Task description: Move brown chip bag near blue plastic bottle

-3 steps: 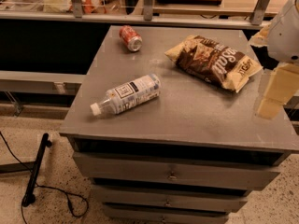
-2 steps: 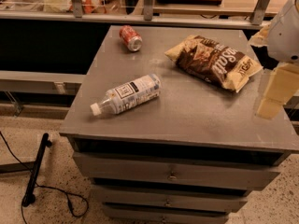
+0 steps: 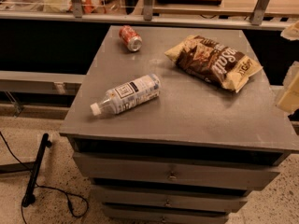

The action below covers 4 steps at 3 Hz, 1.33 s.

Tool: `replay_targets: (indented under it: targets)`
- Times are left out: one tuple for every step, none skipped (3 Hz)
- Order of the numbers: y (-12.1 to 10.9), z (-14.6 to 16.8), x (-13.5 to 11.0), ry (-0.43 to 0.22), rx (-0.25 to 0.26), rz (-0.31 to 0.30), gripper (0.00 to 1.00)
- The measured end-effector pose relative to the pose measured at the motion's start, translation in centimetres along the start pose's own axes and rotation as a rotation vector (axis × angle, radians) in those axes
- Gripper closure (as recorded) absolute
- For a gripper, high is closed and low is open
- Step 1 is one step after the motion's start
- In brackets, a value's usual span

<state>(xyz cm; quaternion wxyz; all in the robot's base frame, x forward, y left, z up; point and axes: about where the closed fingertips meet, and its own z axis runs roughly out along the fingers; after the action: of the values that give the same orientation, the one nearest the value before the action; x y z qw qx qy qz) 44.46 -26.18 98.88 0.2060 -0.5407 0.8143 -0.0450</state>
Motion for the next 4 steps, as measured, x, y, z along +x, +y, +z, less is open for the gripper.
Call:
replay_targets:
  targets:
    - [-1.8,-1.2,3.5,-0.031,0.043,0.070,0.00]
    - [-4.2,-1.9,8.1,-0.114,0.090,0.144,0.00]
    - [-6.8,-2.1,11.5,-0.217,0.123,0.177,0.00]
    - [-9.3,-1.4,13.1,-0.291,0.142,0.186,0.00]
